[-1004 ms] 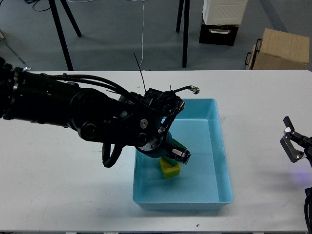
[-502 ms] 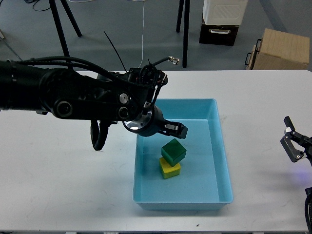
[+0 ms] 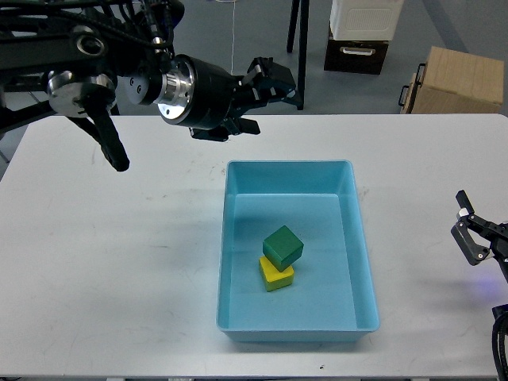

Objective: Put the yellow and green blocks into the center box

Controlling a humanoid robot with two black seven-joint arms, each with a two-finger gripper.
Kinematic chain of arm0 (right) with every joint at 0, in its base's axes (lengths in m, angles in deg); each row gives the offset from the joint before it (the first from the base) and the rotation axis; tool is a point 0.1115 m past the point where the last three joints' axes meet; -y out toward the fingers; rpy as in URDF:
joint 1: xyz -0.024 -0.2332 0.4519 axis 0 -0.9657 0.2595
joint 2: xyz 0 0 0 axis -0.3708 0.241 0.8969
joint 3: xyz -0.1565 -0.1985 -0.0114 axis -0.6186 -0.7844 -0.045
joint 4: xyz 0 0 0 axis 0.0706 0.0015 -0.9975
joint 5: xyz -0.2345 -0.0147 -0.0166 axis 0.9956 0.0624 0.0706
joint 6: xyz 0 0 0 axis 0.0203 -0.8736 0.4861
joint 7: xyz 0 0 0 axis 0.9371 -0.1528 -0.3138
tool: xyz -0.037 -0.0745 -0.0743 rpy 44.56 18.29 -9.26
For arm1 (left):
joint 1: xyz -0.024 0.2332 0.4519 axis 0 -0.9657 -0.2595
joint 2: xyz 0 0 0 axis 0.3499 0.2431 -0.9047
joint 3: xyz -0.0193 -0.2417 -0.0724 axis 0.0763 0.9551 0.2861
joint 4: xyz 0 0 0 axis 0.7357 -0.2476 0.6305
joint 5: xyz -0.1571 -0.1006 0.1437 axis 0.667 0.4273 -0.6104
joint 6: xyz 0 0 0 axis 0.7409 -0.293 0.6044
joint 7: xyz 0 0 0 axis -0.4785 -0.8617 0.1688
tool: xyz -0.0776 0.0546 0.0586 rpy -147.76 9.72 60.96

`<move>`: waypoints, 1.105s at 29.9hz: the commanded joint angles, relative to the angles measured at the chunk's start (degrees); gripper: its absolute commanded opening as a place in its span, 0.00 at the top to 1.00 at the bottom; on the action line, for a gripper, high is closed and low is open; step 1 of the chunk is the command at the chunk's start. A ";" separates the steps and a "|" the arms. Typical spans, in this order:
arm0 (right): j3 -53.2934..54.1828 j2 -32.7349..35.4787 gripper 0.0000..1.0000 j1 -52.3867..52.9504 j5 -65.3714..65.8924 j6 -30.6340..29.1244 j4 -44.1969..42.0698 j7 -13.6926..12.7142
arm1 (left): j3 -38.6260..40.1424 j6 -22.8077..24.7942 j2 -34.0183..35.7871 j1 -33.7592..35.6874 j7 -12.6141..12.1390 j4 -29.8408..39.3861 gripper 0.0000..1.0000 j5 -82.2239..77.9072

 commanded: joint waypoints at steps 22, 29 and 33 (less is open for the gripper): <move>-0.41 4.04 0.01 1.12 0.09 -0.53 0.79 0.34 | 56.55 7.95 -6.45 -48.06 21.29 -4.40 0.00 5.02; -0.58 3.52 0.01 -1.33 0.00 -4.80 3.34 0.25 | 77.82 7.87 -13.04 -71.87 21.47 4.01 0.00 5.02; -0.58 2.29 0.01 -4.49 0.00 -4.80 3.25 0.25 | 85.83 8.13 -17.87 -86.29 21.55 10.61 0.00 4.84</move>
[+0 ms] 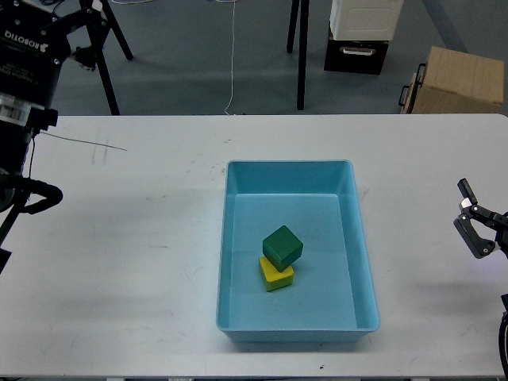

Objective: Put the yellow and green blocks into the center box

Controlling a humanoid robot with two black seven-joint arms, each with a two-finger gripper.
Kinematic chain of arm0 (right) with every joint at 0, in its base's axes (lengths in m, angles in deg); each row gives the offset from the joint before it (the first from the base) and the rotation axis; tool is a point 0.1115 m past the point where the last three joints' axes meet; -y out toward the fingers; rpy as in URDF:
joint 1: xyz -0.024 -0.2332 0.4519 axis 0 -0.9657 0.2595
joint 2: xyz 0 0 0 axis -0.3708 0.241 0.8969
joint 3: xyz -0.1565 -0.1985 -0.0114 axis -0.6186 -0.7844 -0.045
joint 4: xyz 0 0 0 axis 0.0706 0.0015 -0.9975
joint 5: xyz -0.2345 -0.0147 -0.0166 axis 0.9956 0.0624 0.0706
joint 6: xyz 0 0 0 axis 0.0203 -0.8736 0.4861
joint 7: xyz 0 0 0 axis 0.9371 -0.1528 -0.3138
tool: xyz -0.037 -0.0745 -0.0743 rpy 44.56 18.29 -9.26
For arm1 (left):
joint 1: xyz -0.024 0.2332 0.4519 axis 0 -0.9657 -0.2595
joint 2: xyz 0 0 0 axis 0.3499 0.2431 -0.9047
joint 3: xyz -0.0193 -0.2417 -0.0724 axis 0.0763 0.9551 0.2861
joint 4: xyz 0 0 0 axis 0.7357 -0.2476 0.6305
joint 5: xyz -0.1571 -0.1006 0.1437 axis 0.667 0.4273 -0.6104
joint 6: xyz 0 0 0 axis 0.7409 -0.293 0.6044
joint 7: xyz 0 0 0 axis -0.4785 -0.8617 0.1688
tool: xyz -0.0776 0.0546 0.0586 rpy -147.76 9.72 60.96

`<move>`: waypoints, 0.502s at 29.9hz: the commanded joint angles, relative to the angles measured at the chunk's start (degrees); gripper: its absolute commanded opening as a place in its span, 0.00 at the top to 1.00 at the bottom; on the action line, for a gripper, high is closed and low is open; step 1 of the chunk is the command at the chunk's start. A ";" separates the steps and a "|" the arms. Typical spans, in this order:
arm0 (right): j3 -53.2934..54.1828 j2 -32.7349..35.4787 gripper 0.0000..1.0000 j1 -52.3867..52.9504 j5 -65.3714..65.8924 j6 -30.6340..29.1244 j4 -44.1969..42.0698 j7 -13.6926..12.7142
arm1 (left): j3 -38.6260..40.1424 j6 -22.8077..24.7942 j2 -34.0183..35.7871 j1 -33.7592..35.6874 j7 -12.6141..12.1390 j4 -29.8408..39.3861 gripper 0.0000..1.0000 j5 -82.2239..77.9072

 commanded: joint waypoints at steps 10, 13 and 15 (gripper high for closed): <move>-0.30 -1.60 0.01 -7.53 0.01 -0.03 -0.02 -0.01 | 8.90 0.46 -13.83 -31.20 0.27 12.13 0.00 -0.19; -0.39 -1.34 0.01 -7.98 0.01 -0.03 -0.02 0.08 | 8.99 1.60 -14.36 -34.90 0.54 12.13 0.00 -0.19; -0.56 -1.25 0.01 -8.50 0.10 -0.03 0.07 0.08 | 8.81 3.27 -14.53 -36.75 0.54 12.22 0.00 -0.19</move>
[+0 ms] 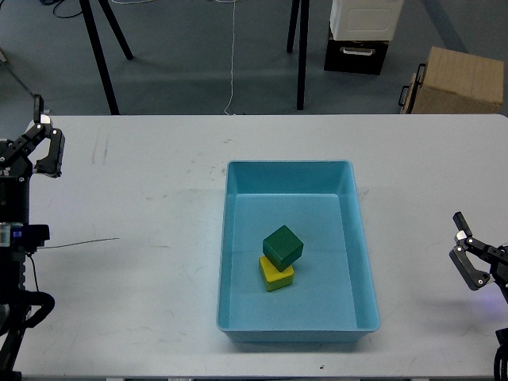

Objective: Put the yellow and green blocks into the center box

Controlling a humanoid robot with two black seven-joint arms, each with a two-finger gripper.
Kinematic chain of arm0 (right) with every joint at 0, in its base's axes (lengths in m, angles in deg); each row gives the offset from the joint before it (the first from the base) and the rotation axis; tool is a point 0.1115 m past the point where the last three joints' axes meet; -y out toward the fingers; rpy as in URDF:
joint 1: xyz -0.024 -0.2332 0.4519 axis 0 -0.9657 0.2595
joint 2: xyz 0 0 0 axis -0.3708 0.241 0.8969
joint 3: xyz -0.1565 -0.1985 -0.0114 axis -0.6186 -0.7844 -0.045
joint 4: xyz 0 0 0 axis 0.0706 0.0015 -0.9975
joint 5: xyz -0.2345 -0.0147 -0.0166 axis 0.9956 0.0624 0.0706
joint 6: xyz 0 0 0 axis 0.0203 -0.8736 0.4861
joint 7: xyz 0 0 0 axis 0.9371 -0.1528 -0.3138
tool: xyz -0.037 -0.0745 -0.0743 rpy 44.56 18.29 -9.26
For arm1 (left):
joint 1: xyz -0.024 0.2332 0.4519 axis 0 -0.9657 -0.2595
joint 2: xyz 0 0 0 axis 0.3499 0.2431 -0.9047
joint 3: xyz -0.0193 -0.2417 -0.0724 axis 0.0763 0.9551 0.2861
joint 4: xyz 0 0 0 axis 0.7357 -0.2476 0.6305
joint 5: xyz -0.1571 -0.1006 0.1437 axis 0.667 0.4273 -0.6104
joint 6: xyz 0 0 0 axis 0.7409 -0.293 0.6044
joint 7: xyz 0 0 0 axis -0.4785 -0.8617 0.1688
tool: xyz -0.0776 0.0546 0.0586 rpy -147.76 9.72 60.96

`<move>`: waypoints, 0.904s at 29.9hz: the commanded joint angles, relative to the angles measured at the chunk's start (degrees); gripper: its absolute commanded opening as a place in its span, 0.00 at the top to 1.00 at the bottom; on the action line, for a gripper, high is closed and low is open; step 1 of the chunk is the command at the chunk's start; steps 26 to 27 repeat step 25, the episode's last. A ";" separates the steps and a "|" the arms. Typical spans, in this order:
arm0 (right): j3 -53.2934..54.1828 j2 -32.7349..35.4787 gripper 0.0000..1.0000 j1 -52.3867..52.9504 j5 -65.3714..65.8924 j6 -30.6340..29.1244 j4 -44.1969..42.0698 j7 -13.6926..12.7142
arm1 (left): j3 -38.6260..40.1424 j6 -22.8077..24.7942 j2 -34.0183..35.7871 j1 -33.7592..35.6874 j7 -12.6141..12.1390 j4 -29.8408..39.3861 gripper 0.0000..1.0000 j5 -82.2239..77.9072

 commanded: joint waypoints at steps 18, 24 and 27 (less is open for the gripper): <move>-0.91 0.65 0.01 -1.63 0.04 0.00 0.22 0.08 | -2.72 2.12 -2.93 -5.42 -0.45 0.28 0.00 0.03; -0.91 0.47 0.01 -1.45 0.04 0.00 0.22 0.08 | -2.80 2.12 -2.93 -5.33 -0.45 0.28 0.00 0.03; -0.91 0.47 0.01 -1.45 0.04 0.00 0.22 0.08 | -2.80 2.12 -2.93 -5.25 -0.45 0.28 0.00 0.03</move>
